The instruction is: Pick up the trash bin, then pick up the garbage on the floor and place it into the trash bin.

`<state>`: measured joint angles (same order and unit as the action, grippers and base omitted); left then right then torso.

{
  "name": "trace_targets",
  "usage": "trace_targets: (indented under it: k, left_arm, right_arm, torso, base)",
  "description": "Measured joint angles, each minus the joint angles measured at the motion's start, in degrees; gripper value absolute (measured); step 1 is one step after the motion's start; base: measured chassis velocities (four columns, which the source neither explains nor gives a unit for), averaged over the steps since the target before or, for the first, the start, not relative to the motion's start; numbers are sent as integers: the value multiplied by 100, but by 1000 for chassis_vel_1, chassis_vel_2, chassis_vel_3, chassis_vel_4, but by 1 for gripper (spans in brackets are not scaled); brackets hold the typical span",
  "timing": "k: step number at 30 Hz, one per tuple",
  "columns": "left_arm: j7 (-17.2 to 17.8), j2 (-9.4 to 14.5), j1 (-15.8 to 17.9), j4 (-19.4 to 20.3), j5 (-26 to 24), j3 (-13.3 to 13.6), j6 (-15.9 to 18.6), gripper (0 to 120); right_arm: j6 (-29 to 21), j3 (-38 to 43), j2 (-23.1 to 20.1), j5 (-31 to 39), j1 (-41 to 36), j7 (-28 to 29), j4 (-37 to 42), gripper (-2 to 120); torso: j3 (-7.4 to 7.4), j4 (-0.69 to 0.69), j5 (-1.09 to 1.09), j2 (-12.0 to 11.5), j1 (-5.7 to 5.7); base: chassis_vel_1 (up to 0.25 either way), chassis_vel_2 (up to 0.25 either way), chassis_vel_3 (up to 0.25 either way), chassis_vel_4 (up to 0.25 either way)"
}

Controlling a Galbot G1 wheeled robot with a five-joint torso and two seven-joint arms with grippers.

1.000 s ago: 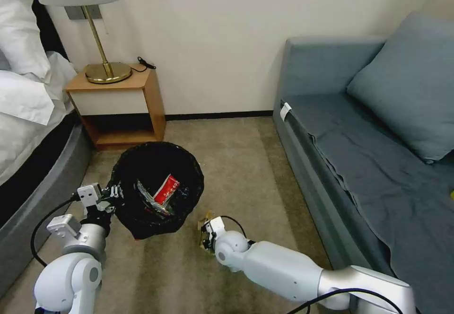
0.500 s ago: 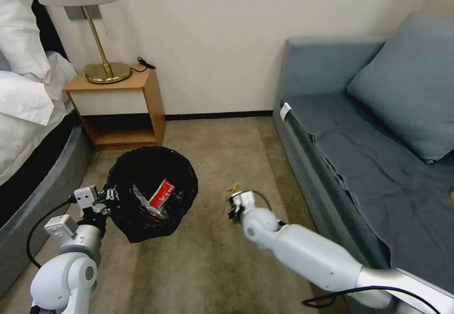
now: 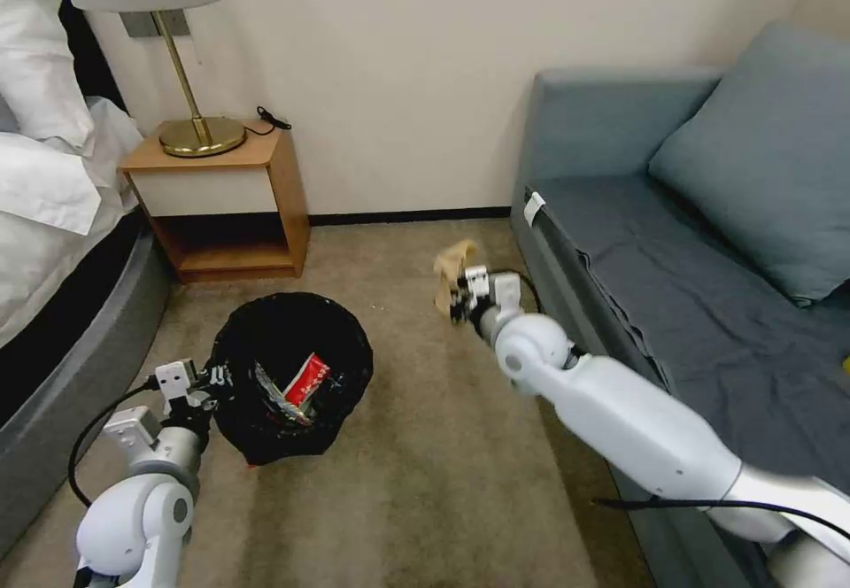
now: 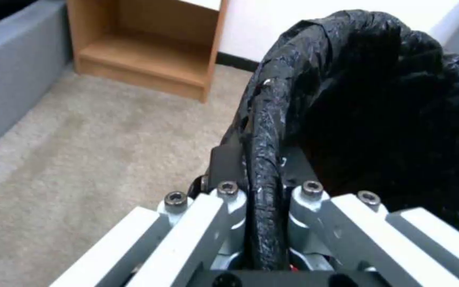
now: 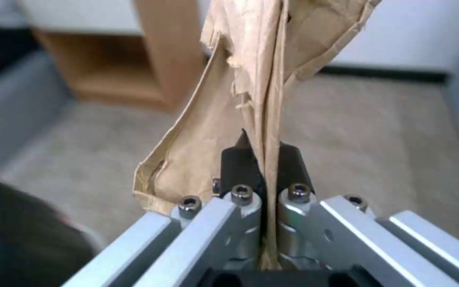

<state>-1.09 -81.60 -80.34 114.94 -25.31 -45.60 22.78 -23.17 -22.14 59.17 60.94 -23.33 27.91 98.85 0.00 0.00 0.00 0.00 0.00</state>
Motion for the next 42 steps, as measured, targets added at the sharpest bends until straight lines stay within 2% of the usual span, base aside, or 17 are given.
trace_targets:
  k: [2, 6, 10, 22, 28, 30, 31, 34, 35, 38, 41, 42]
  left_arm:
    - [6, -11, 10, -2, 3, 24, 17, 5]
    - [57, -67, 30, -35, -32, 139, 144, 5]
    - [63, -100, -34, -18, -60, 169, 223, 5]
    - [98, -188, -284, 194, -83, 210, 324, 5]
    - [148, -259, -443, 368, -70, 223, 352, 5]
    - [149, -275, -506, 404, -65, 196, 351, 5]
    - [149, -275, -506, 404, -65, 196, 351, 5]
    - [150, -313, -600, 425, -61, 139, 315, 5]
    - [150, -313, -600, 425, -61, 139, 315, 5]
    - [167, -353, -653, 471, -83, 135, 306, 5]
    - [191, -371, -663, 478, -93, 131, 303, 5]
    - [207, -382, -663, 478, -98, 126, 303, 5]
  right_arm:
    - [19, -26, -4, 15, 21, 1, 98, 0]
    - [218, -490, -9, 24, -2, -19, 815, 0]
    - [278, -947, 32, -60, -105, -35, 1065, 0]
    - [320, -1588, 368, -433, -232, -334, 1015, 0]
    - [299, -1836, 355, -777, -439, -562, 949, 0]
    - [298, -1906, 311, -906, -498, -611, 952, 8]
    - [298, -1906, 311, -906, -498, -611, 952, 8]
    - [287, -2016, 227, -1058, -546, -666, 1059, 20]
    - [287, -2016, 227, -1058, -546, -666, 1059, 20]
    - [229, -2092, 123, -1171, -515, -676, 1122, 37]
    - [193, -2085, 87, -1207, -532, -675, 1171, 42]
    - [167, -2082, 48, -1236, -539, -669, 1202, 49]
  torso:
    - [0, 0, 0, 0, 0]
    - [0, 0, 0, 0, 0]
    - [0, 0, -1, 0, 0]
    - [0, 1, 0, 0, 0]
    - [0, 0, 0, 0, 0]
    - [0, 0, 1, 0, 0]
    - [0, 0, 1, 0, 0]
    - [0, 0, 0, 0, 0]
    - [0, 0, 0, 0, 0]
    - [0, 0, 1, 0, 0]
    - [0, 0, 1, 0, 0]
    - [0, 0, 0, 0, 0]
  base:
    - [0, 0, 0, 0]
    - [0, 0, 0, 0]
    - [0, 0, 0, 0]
    - [0, 0, 0, 0]
    - [0, 0, 0, 0]
    - [0, 0, 0, 0]
    - [0, 0, 0, 0]
    - [0, 0, 0, 0]
    - [0, 0, 0, 0]
    - [0, 0, 0, 0]
    - [0, 0, 0, 0]
    - [0, 0, 0, 0]
